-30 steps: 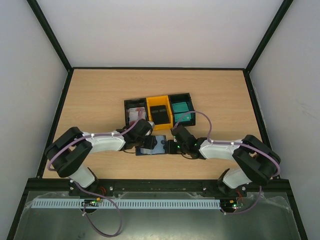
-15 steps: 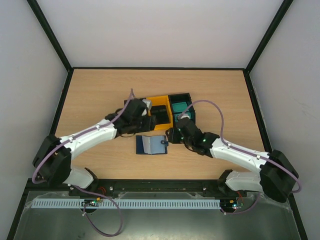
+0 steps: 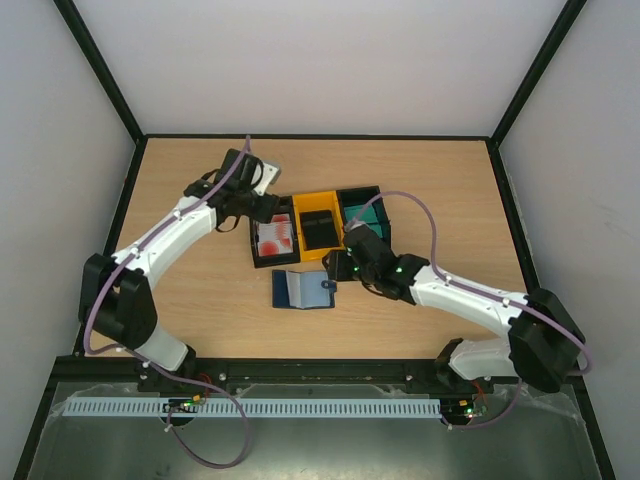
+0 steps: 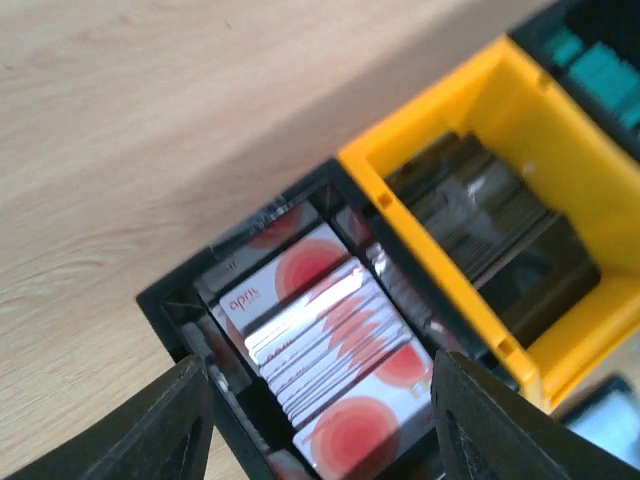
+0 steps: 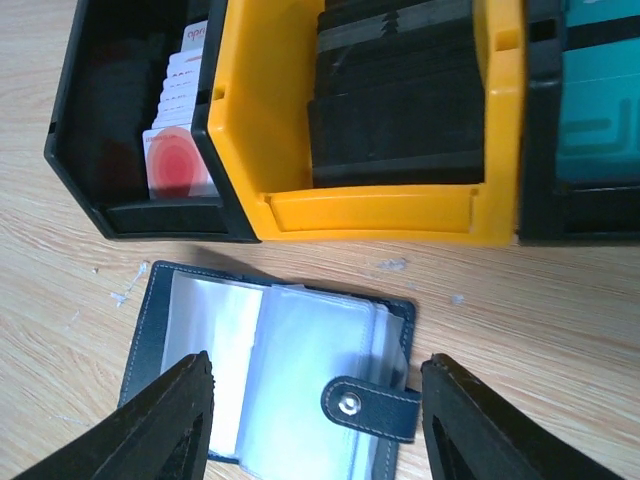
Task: Put the credit cards into the card holder
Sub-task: Pick up the credit card from the storage box.
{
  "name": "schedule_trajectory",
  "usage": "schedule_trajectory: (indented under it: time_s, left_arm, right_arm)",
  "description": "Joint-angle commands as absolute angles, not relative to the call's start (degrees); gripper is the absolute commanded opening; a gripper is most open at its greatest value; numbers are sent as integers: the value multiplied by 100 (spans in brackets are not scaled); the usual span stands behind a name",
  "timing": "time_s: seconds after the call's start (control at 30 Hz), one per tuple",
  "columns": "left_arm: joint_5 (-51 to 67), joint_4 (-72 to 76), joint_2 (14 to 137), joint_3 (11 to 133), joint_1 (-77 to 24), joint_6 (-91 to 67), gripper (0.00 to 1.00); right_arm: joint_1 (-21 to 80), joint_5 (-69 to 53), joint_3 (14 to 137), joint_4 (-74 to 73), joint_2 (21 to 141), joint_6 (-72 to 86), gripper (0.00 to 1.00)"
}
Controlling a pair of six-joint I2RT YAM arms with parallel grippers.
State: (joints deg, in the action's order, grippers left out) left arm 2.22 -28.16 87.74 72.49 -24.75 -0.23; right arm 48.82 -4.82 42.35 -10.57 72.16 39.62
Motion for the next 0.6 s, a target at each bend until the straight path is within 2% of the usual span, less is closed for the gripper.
schedule_trajectory:
  time_s: [0.0, 0.2, 0.4, 0.57]
  left_arm:
    - [963, -3284, 9134, 7234, -2417, 1431, 60]
    - [1185, -3355, 9748, 7293, -2416, 1903, 44]
    - [485, -3313, 10420, 7159, -2417, 1802, 42]
    - [624, -3230, 10518, 7070, -2417, 1846, 45]
  right_arm:
    - [4869, -764, 4585, -1181, 7754, 3706, 56]
    - [4877, -1728, 4420, -682, 8308, 3484, 52]
    - [4884, -1957, 4354, -374, 8629, 3421, 50]
    - [4887, -2060, 4275, -242, 8766, 3460, 50]
